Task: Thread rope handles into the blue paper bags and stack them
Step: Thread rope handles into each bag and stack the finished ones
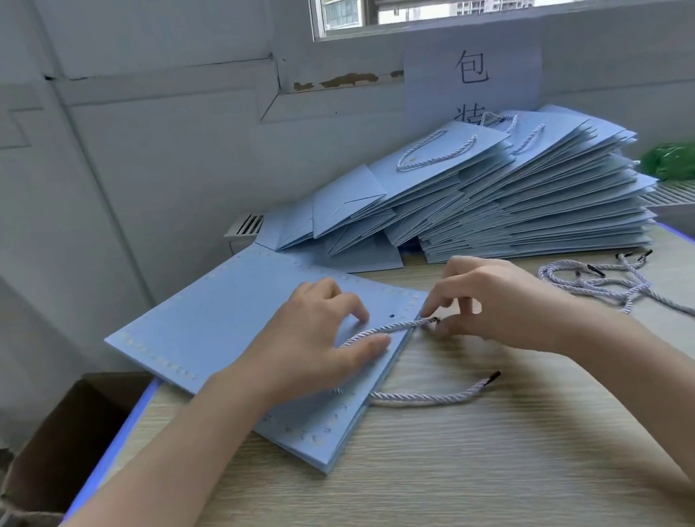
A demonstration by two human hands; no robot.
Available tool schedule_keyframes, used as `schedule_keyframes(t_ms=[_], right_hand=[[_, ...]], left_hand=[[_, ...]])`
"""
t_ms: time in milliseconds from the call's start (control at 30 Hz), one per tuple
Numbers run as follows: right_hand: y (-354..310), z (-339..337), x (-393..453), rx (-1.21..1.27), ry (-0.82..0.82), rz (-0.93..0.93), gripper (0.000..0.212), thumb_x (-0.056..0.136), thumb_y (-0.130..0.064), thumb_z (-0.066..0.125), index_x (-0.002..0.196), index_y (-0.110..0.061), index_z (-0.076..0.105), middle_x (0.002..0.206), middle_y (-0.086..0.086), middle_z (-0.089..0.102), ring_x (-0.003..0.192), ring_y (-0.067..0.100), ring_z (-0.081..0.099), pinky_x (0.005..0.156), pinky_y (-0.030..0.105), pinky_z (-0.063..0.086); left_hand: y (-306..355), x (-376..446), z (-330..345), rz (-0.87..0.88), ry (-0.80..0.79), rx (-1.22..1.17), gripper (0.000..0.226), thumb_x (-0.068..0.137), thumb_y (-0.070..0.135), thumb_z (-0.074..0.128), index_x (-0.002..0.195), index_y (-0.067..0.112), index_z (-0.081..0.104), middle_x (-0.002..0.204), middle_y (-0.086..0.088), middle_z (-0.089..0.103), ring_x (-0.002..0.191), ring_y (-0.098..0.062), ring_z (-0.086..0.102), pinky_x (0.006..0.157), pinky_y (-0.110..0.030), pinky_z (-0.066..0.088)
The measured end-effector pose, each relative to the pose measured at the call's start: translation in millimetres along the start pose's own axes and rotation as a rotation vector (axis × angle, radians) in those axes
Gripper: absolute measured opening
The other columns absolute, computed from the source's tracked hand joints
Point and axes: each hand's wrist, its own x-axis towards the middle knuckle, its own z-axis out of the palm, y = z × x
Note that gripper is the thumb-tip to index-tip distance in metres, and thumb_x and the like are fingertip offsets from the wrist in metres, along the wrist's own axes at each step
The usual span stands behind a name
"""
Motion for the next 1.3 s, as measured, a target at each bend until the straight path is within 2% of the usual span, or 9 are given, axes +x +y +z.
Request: schedule_keyframes(t_ms=[67,200,333,567,800,867,933,1133,1300], right_hand=[[-1.5,1.2,0.8,0.0,-0.01,-0.033,0.01,0.083,-0.022,0.07,0.092,-0.021,0.073,0.084,-0.012,0.049,0.076,0.013,0.052,0.062,0.008,0.032],[-2.3,-3.1,0.4,0.18,0.096,0.008,0.003,0.082,-0.014,0.071,0.079,-0.015,0.07,0.065,-0.012,0.058,0.058,-0.001,0.052,0.059,0.005,0.037],[-13.8,-5.8,-0.5,0.622,0.107,0.053,0.015,0.08,0.0,0.069,0.076,-0.014,0.066,0.066,-0.001,0.066,0.059,0.005,0.06,0.059,0.016,0.049],[-18.5,10.8,3.5,0.265,0.076,0.038,0.02,0.08,-0.005,0.069,0.075,-0.023,0.062,0.066,-0.012,0.06,0.059,-0.009,0.052,0.061,0.006,0.039],[-16.6,13.4,4.4,0.292,0.121,0.047,0.013,0.075,-0.009,0.075,0.077,-0.019,0.066,0.07,-0.009,0.061,0.061,-0.001,0.051,0.061,0.009,0.039],[-16.3,12.7,4.5,0.186,0.104,0.014,0.003,0.079,-0.014,0.072,0.077,-0.016,0.071,0.074,-0.006,0.06,0.064,0.001,0.048,0.063,0.01,0.036],[-16.9,9.5,3.0,0.127,0.062,-0.017,0.011,0.086,-0.018,0.064,0.084,-0.018,0.075,0.082,-0.006,0.058,0.07,0.001,0.046,0.065,0.009,0.032],[-21.9,-2.6,-1.6,0.142,0.005,-0.016,0.026,0.087,-0.016,0.048,0.086,-0.022,0.074,0.091,-0.007,0.057,0.076,-0.01,0.044,0.066,0.006,0.03],[-17.4,0.1,-4.8,0.034,0.092,-0.076,0.024,0.082,-0.012,0.057,0.097,-0.025,0.071,0.09,-0.012,0.051,0.087,0.003,0.039,0.074,0.011,0.031]], left_hand=[[2.2,-1.4,-0.8,-0.01,-0.019,0.028,0.06,0.073,0.076,0.049,0.108,0.029,0.059,0.101,0.009,0.045,0.102,-0.008,0.038,0.091,-0.026,0.035],[9.3,-4.5,-2.6,0.007,-0.049,0.078,0.087,0.052,0.091,0.033,0.11,0.031,0.055,0.101,0.013,0.043,0.099,-0.005,0.036,0.092,-0.028,0.038],[24.5,-8.5,-2.4,0.053,-0.132,0.099,0.079,0.059,0.086,0.054,0.114,0.029,0.054,0.104,0.011,0.042,0.1,-0.006,0.036,0.089,-0.028,0.039],[31.0,-10.8,-5.4,0.096,-0.101,0.106,0.054,0.075,0.066,0.061,0.111,0.026,0.055,0.095,0.012,0.041,0.087,-0.005,0.037,0.079,-0.025,0.038],[33.1,-12.5,-9.0,0.041,0.055,-0.044,0.054,0.058,0.068,0.048,0.081,0.022,0.064,0.076,0.009,0.061,0.078,-0.011,0.056,0.071,-0.029,0.048],[32.8,-12.7,-8.4,0.05,0.092,-0.102,0.049,0.058,0.061,0.051,0.072,0.016,0.065,0.07,0.003,0.064,0.074,-0.014,0.059,0.07,-0.036,0.05],[33.1,-12.9,-9.2,0.034,0.119,-0.147,0.038,0.062,0.051,0.057,0.064,0.014,0.066,0.064,0.001,0.065,0.07,-0.013,0.061,0.068,-0.038,0.05],[30.8,-10.7,-13.2,-0.043,0.188,-0.268,0.03,0.063,0.043,0.067,0.057,0.014,0.068,0.056,0.002,0.064,0.057,-0.01,0.057,0.059,-0.031,0.046],[30.3,-10.1,-9.8,-0.055,0.226,-0.27,0.027,0.072,0.029,0.073,0.055,0.009,0.066,0.043,0.006,0.05,0.044,-0.005,0.042,0.047,-0.016,0.031]])
